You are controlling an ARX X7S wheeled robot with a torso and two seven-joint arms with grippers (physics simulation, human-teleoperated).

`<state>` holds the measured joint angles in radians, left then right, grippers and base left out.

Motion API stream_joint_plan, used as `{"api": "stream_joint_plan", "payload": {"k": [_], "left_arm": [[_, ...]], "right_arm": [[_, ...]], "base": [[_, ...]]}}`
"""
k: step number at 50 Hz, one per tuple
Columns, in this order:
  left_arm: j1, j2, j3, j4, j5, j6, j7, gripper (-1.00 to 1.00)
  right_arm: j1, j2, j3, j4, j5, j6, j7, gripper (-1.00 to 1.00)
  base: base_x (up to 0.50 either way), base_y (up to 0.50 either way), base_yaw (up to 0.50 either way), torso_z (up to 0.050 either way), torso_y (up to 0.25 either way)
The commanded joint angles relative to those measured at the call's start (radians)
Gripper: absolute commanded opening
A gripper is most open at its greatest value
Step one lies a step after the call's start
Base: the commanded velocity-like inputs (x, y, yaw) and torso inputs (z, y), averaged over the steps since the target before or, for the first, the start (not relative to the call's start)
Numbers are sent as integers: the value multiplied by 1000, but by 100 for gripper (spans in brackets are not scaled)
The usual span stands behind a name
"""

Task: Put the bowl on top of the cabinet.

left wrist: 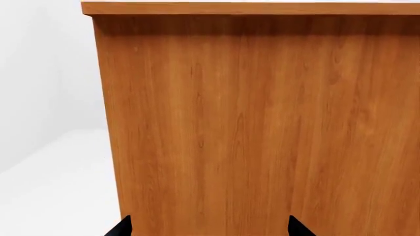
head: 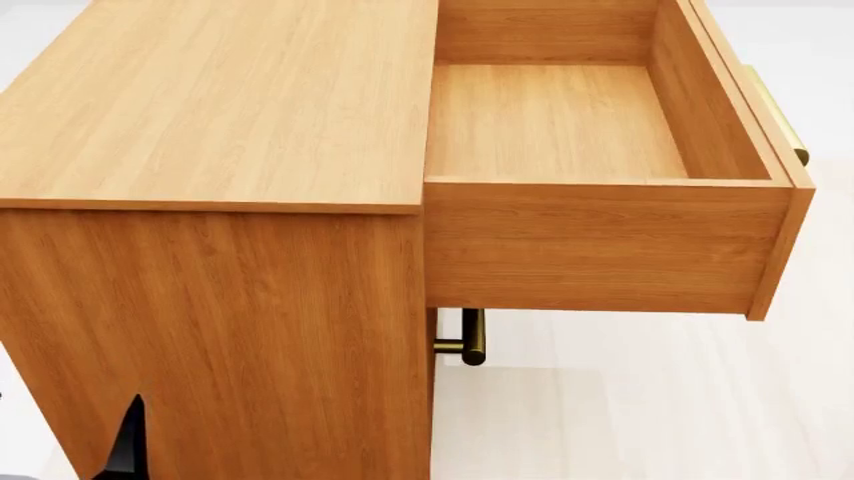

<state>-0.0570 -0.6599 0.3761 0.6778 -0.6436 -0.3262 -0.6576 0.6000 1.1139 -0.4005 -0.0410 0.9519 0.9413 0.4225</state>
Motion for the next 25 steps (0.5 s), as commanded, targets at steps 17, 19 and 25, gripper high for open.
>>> {"api": "stream_joint_plan", "payload": {"k": [17, 19, 25], "left_arm": [[28, -28, -5, 39, -3, 9, -3, 100], [35, -31, -8, 41, -2, 14, -3, 100], [40, -33, -11, 44, -4, 19, -4, 100]], "right_arm": [[339, 268, 245, -348, 437, 463, 249, -100], [415, 249, 232, -348, 440, 509, 251, -100], [626, 206, 154, -330, 430, 619, 247, -100]], "base": [[0, 0, 0, 0, 0], [0, 0, 0, 0, 0], [0, 0, 0, 0, 0]]}}
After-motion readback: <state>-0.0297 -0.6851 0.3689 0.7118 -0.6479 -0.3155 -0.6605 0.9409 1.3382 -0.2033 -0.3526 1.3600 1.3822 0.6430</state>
